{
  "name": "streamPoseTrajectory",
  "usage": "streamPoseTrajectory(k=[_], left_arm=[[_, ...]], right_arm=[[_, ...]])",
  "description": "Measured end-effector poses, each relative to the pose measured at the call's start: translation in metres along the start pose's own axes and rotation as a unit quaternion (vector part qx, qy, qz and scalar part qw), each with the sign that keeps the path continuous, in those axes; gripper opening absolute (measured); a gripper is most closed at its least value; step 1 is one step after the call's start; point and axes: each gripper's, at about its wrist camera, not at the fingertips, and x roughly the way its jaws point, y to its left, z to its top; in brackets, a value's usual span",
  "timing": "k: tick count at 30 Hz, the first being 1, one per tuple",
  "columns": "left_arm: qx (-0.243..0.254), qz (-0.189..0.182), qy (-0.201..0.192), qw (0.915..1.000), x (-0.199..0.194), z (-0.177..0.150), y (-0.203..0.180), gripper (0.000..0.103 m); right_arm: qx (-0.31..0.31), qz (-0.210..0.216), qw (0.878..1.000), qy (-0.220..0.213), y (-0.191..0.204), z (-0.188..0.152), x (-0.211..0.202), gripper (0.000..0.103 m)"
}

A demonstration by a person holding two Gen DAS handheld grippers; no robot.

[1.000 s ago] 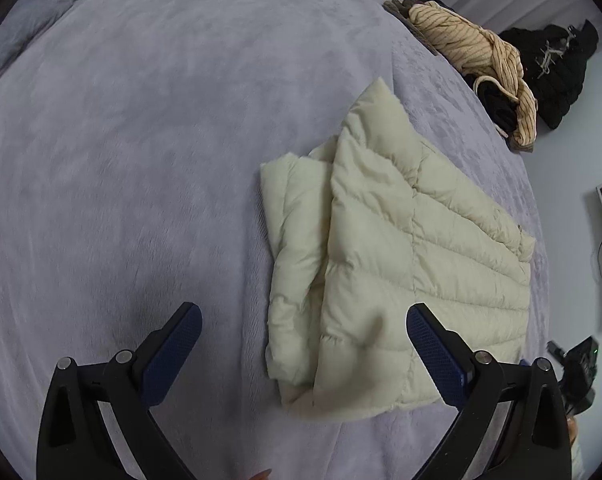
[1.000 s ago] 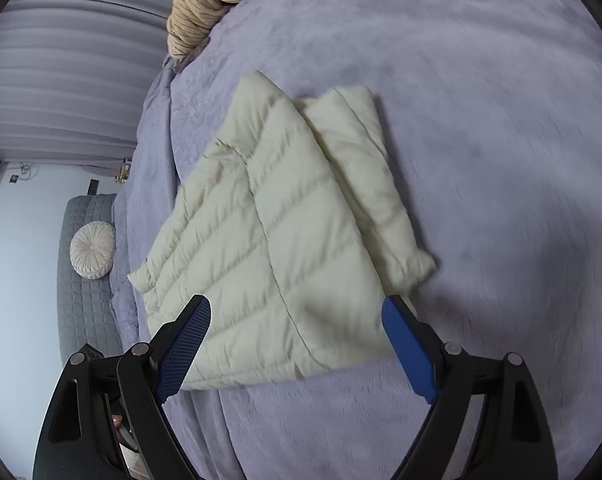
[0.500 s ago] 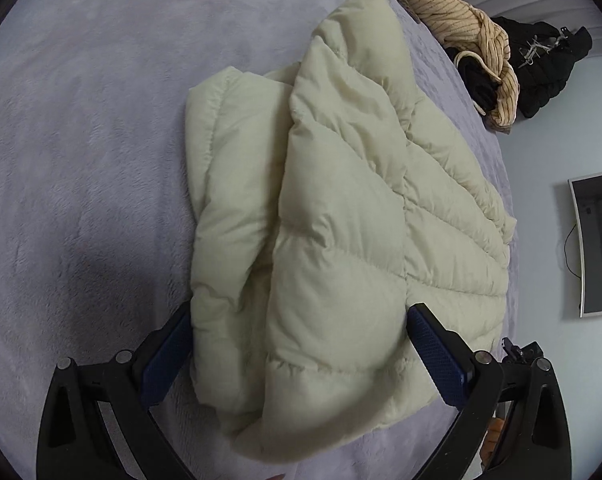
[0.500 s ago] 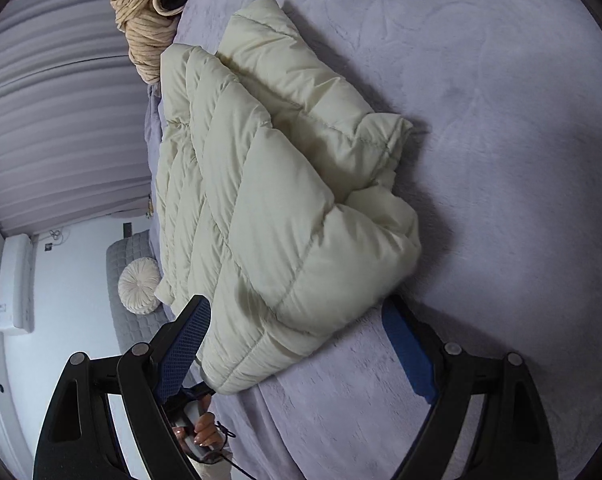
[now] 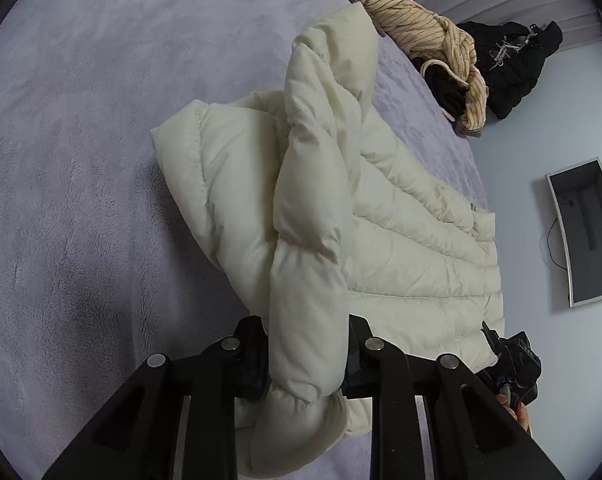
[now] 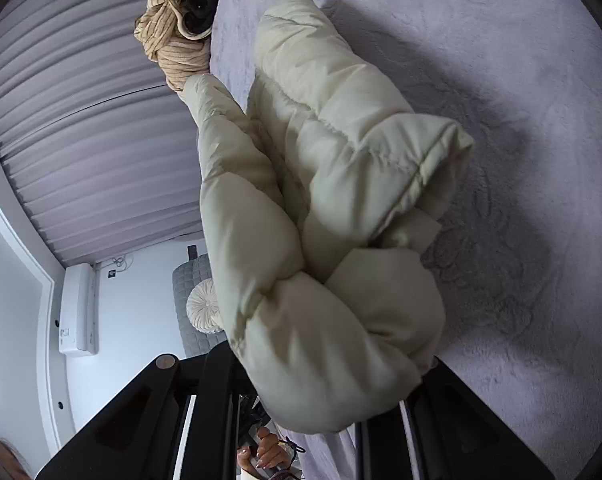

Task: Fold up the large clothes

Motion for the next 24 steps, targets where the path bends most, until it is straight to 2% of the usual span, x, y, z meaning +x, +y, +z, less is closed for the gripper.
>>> streamPoseTrajectory(k=[6, 9, 12, 13, 14, 15, 16, 17, 19, 22, 23, 24], left_arm=[[0.026, 0.0, 0.018, 0.9995, -0.024, -0.026, -0.009, 0.026], [0.036, 0.011, 0.034, 0.9987, -0.035, -0.055, -0.01, 0.026], [0.039, 0.039, 0.05, 0.9972, -0.041, -0.088, -0.004, 0.027], [0.035, 0.06, 0.052, 0.9962, -0.041, -0.097, 0.0, 0.028], [0.028, 0.082, 0.056, 0.9947, -0.04, -0.105, 0.004, 0.041], [0.018, 0.107, 0.057, 0.9925, -0.04, -0.111, 0.01, 0.06], [0.01, 0.125, 0.051, 0.9907, -0.041, -0.114, 0.014, 0.067], [0.004, 0.129, 0.045, 0.9907, -0.045, -0.116, 0.017, 0.07], [-0.001, 0.129, 0.032, 0.9911, -0.058, -0.116, 0.018, 0.07], [0.015, 0.155, -0.005, 0.9878, -0.083, -0.109, 0.014, 0.07], [0.02, 0.158, -0.017, 0.9871, -0.09, -0.106, 0.013, 0.07], [0.025, 0.154, -0.03, 0.9872, -0.097, -0.102, 0.01, 0.07]], right_arm=[[0.0, 0.006, 1.0, 0.008, 0.003, -0.019, -0.028, 0.015], [0.008, -0.003, 1.0, 0.014, -0.002, -0.036, -0.046, 0.015], [0.014, -0.028, 0.999, 0.021, -0.014, -0.057, -0.066, 0.015], [0.01, -0.044, 0.999, 0.025, -0.016, -0.062, -0.07, 0.015], [0.001, -0.065, 0.997, 0.03, -0.019, -0.066, -0.072, 0.02], [-0.002, -0.092, 0.995, 0.036, -0.022, -0.068, -0.073, 0.022], [0.002, -0.123, 0.992, 0.04, -0.026, -0.069, -0.074, 0.033], [0.008, -0.15, 0.988, 0.044, -0.03, -0.068, -0.076, 0.052], [0.004, -0.191, 0.981, 0.036, -0.029, -0.067, -0.087, 0.068], [-0.044, -0.262, 0.964, -0.011, -0.007, -0.064, -0.116, 0.068], [-0.058, -0.28, 0.958, -0.036, 0.001, -0.065, -0.128, 0.066], [-0.074, -0.29, 0.952, -0.059, 0.01, -0.067, -0.139, 0.058]])
